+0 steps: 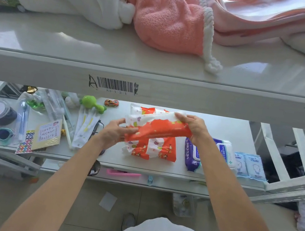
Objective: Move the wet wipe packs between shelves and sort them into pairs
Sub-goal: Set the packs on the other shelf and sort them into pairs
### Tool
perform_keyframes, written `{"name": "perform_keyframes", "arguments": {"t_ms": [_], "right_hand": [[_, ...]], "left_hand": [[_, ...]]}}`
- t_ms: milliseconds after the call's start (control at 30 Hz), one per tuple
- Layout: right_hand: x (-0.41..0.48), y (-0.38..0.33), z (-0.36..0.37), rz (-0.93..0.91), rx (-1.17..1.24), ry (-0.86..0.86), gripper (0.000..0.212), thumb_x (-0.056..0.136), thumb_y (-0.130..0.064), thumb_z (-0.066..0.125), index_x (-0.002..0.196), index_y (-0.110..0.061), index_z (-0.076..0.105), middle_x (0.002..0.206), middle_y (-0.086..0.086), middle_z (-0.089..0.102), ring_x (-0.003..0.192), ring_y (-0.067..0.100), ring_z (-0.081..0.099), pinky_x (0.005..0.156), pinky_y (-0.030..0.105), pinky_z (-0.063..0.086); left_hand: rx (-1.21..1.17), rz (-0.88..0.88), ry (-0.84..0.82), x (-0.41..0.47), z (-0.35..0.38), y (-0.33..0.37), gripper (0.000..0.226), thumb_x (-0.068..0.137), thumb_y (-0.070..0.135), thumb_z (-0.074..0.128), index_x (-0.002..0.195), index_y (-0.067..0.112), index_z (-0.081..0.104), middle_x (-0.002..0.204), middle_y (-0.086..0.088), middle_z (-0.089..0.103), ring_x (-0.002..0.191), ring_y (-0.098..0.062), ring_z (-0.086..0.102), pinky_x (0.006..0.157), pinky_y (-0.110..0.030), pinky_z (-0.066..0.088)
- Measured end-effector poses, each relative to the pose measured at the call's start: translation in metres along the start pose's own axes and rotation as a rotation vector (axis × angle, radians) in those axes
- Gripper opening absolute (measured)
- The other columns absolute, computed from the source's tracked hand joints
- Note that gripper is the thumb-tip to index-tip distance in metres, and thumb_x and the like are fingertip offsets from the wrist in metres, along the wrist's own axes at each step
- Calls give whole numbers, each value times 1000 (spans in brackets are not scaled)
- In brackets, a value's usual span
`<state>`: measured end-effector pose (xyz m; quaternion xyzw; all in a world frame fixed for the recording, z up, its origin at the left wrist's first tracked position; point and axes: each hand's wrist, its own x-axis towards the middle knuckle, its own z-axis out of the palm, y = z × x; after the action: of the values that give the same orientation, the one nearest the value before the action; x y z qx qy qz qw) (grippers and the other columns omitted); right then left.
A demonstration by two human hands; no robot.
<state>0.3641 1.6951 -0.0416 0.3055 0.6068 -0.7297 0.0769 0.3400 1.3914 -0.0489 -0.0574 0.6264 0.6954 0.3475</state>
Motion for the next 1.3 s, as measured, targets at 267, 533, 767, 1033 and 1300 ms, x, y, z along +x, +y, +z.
{"name": "perform_keyframes", "arguments": {"t_ms": [267,533,767,1033,1300], "right_hand": [[-4,28,29,40,273,93,47,79,-10,89,116,6,67,91,15,72,67,24,68,61,31,61],[-21,37,81,42,65,-181,23,99,-12,70,121,-7,65,106,12,77,95,33,75,103,62,54],[-18,38,93,-7,-45,-152,14,103,-19,64,113,-12,71,94,8,80,85,30,75,93,55,55],[-26,49,126,-335,-684,-31,44,106,-32,50,141,-5,50,112,22,67,103,36,66,96,51,55],[-29,56,69,-292,-807,355,48,97,-31,68,135,-5,53,128,18,57,122,35,53,104,43,47]], "left_hand": [[114,-94,-242,-11,18,-34,55,90,15,82,139,4,59,129,-27,70,117,-50,68,91,-49,62],[9,11,-33,-19,37,-46,44,92,9,78,130,-7,65,119,-30,73,99,-38,74,79,-43,65],[-212,55,163,-27,12,-23,23,101,28,60,104,9,72,88,-9,80,77,-24,74,71,-33,60],[355,134,462,8,34,-7,28,93,34,74,83,8,67,74,-2,64,67,-23,63,67,-40,60],[716,-16,442,20,34,2,26,94,26,69,79,12,53,79,-3,53,75,-21,52,57,-28,39]]}}
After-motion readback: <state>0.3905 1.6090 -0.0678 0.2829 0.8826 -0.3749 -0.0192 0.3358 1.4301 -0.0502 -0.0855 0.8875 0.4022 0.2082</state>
